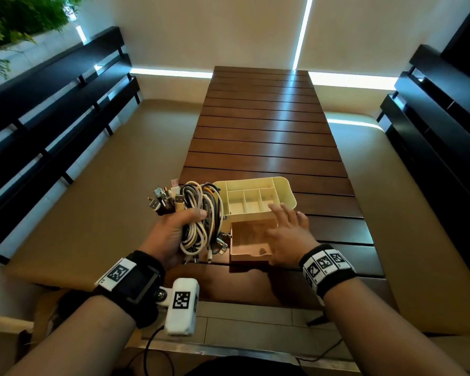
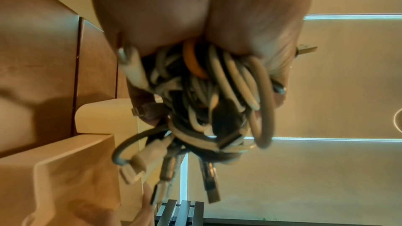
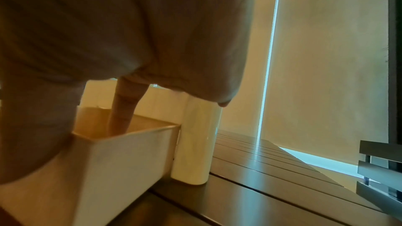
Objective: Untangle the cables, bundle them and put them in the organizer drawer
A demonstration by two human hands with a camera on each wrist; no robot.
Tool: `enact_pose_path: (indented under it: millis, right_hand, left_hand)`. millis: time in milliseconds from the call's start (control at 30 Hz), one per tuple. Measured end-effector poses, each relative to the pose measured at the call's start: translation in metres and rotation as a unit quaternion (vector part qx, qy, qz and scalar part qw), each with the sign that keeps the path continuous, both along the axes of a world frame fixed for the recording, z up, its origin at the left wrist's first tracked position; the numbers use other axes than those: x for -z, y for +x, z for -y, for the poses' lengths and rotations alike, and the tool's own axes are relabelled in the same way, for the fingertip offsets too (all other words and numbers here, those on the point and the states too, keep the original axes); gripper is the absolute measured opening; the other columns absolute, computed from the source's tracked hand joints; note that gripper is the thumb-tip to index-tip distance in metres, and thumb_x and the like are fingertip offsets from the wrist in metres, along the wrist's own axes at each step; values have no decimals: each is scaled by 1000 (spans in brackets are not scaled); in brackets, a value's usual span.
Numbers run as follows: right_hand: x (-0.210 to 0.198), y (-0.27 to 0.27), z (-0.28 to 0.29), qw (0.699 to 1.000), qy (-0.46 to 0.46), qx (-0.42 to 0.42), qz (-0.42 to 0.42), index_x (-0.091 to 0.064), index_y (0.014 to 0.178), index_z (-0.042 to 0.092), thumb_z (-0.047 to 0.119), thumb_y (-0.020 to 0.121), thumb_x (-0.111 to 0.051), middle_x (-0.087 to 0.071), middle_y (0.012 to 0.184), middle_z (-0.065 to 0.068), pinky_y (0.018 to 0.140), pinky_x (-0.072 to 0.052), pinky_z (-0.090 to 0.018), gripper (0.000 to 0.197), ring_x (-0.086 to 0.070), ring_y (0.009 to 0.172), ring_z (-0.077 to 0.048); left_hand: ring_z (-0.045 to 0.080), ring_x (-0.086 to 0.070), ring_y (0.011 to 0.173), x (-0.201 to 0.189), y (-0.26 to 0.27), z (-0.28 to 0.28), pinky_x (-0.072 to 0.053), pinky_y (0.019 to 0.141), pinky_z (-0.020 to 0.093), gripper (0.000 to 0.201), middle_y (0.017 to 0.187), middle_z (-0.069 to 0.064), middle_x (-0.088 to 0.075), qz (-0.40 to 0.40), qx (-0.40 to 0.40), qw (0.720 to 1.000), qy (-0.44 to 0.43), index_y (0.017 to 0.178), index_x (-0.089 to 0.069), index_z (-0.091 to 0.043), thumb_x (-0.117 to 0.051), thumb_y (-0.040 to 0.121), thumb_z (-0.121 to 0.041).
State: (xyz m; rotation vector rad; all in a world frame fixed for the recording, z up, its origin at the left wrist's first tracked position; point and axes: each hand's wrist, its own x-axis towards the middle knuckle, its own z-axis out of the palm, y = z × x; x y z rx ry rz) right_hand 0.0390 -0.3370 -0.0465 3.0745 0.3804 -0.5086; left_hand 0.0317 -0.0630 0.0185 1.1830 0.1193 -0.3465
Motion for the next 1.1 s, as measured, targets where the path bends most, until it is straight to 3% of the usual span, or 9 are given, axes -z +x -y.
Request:
enact_pose_path:
  millis: [167, 300, 500, 633, 733, 833, 933, 1000, 1100]
  right_hand:
    - [2, 0, 1, 1000, 9, -2, 11, -70, 90, 40, 52, 83, -69, 4, 163, 5, 117, 0, -60, 13, 14, 148, -32]
    - [3, -2, 3, 1000, 25, 9, 7, -62, 70, 38, 43, 82, -72, 10, 163, 11, 117, 0, -60, 17, 16, 148, -28]
    - [1, -4, 5, 1000, 27, 3, -14, -69, 76, 36, 35, 85, -69, 23, 162, 14, 117, 5, -65, 9, 21, 149, -30]
    - [-7, -4, -2, 1000, 2, 16, -17, -65, 74, 36, 41, 86, -68, 19, 163, 10, 114, -9, -63, 13, 10, 147, -34]
    - [-4, -7, -7, 999, 10, 53, -2, -70, 86, 36, 50, 84, -68, 16, 163, 9, 109, -16, -62, 15, 2, 142, -36]
    - [-3, -9, -9, 997, 15, 74, 13, -69, 107, 43, 65, 74, -70, 15, 160, 9, 104, -23, -59, 39, -5, 138, -35]
    - [-8, -6, -7, 995, 41, 91, -6, -66, 115, 40, 73, 74, -64, 16, 159, 11, 109, -23, -62, 52, -4, 139, -35]
    - [-11, -5, -3, 989, 93, 115, 4, -66, 113, 37, 72, 80, -60, 7, 161, 10, 113, -23, -63, 49, -3, 143, -34]
    - [-17, -5, 3, 968, 153, 155, 123, -69, 104, 35, 61, 87, -57, -26, 155, 4, 110, -24, -50, 33, -18, 138, -25]
  left_hand:
    - [30, -70, 68, -1, -1, 3, -54, 70, 42, 25, 84, 17, -73, -3, -2, 1000, 0, 90, -76, -10, -76, 66, -18]
    - [28, -72, 70, -5, -4, 8, -61, 63, 40, 31, 83, 16, -73, 2, -9, 1000, -18, 102, -66, -3, -67, 72, -11]
    - [28, -73, 71, -8, -6, 12, -62, 65, 40, 36, 83, 17, -73, -7, -8, 1000, -20, 106, -64, -1, -67, 72, -11]
    - [26, -72, 65, -11, -8, 16, -61, 60, 38, 26, 76, 15, -73, -4, -6, 1000, -26, 99, -64, -1, -69, 74, -6]
    - [26, -71, 62, -13, -10, 18, -61, 57, 41, 21, 74, 15, -72, -5, -9, 999, -35, 98, -63, 0, -61, 77, -5]
    - [29, -72, 67, -11, -11, 14, -61, 62, 45, 28, 81, 18, -72, -2, -13, 999, -39, 102, -64, 0, -67, 74, -4]
    - [29, -72, 65, -9, -11, 12, -60, 61, 43, 28, 80, 18, -72, -8, -21, 999, -31, 97, -67, -2, -67, 70, -9]
    - [29, -71, 65, -9, -12, 11, -60, 60, 43, 28, 80, 18, -72, -10, -20, 999, -30, 98, -67, -2, -67, 70, -9]
    - [30, -72, 66, -11, -13, 13, -61, 60, 44, 28, 79, 18, -72, -5, -5, 999, -32, 101, -64, -1, -68, 74, -5]
